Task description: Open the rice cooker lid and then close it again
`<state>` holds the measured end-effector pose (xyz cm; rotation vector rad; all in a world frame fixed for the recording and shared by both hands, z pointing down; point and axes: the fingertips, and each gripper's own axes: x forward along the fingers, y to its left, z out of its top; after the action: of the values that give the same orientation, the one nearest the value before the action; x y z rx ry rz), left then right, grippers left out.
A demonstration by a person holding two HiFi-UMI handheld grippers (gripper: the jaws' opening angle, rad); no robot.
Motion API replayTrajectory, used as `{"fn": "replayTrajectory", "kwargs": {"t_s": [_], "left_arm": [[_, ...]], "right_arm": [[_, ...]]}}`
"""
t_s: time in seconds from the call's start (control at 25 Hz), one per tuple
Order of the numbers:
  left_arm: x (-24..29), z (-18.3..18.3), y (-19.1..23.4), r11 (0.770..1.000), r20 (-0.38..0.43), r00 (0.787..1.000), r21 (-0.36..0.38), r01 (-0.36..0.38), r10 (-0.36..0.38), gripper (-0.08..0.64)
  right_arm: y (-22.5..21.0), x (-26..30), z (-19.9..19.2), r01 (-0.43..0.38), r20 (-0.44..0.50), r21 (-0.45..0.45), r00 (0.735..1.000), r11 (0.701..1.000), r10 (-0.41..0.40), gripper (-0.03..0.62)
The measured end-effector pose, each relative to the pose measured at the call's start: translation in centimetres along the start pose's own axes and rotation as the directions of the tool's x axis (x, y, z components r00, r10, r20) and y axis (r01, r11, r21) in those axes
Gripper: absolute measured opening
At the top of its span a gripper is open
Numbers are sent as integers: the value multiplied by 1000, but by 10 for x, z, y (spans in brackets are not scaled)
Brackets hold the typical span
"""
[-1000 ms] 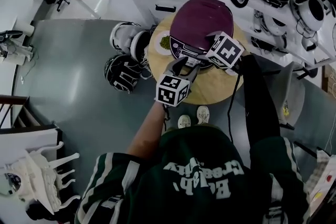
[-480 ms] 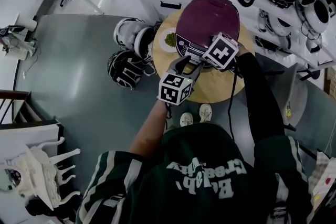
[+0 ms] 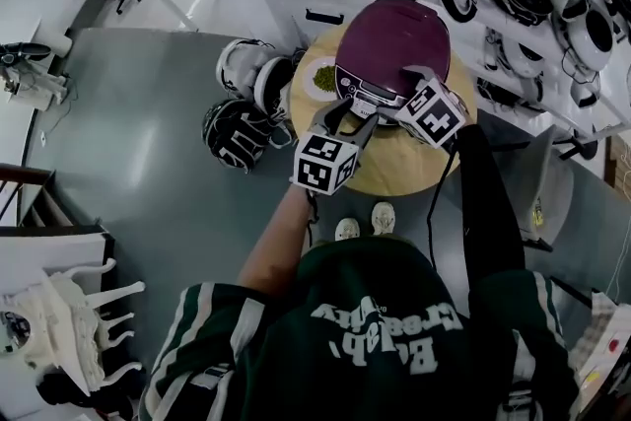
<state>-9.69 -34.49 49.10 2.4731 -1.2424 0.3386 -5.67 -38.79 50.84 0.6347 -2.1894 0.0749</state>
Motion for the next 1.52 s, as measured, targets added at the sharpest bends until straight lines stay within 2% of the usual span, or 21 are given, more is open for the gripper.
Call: {"fn": "replayTrajectory", "kwargs": {"t_s": [0.12, 0.24, 0.36, 0.52, 0.64, 0.84, 0.92, 0.96, 1.0, 1.04, 1.16, 1.52], "left_arm": [[-9, 24, 4, 999, 45, 999, 32, -12, 10, 232], [-21, 49, 5, 996, 98, 995, 77, -33, 25, 232], [-33, 69, 3, 991, 145, 989, 128, -50, 31, 232], [-54, 93, -5, 982, 210, 977, 178, -60, 22, 232], [-70, 101, -14, 972, 244, 970, 226, -61, 4, 232], [-90, 106, -28, 962, 297, 955, 265, -66, -16, 232], [-96, 108, -29, 956, 319, 948, 276, -96, 4, 198], [-98, 109, -27, 953, 327, 945, 279, -118, 22, 98], [-101, 108, -25, 951, 332, 943, 279, -135, 36, -2], [-103, 107, -24, 951, 335, 941, 277, -141, 42, -2], [-107, 102, -24, 953, 333, 942, 270, -136, 40, -2], [-104, 101, -19, 954, 336, 940, 260, -147, 54, -2]], "right_arm": [[-7, -24, 18, 92, 159, 80, 982, 993, -104, 399], [-10, -56, 36, 137, 310, 198, 931, 970, -195, 393], [-2, -85, 50, 148, 420, 263, 872, 953, -251, 391], [9, -117, 60, 224, 494, 309, 793, 924, -357, 391], [17, -134, 58, 270, 507, 351, 750, 897, -424, 388], [31, -148, 51, 318, 509, 384, 711, 867, -486, 317], [33, -153, 47, 348, 495, 396, 699, 850, -516, 276], [32, -157, 43, 374, 480, 406, 690, 834, -542, 216], [32, -162, 39, 399, 463, 419, 678, 816, -570, 59], [32, -166, 36, 413, 452, 433, 669, 801, -590, 3], [33, -171, 31, 405, 447, 466, 659, 787, -604, 3], [30, -174, 21, 470, 406, 454, 647, 757, -646, 3]]}}
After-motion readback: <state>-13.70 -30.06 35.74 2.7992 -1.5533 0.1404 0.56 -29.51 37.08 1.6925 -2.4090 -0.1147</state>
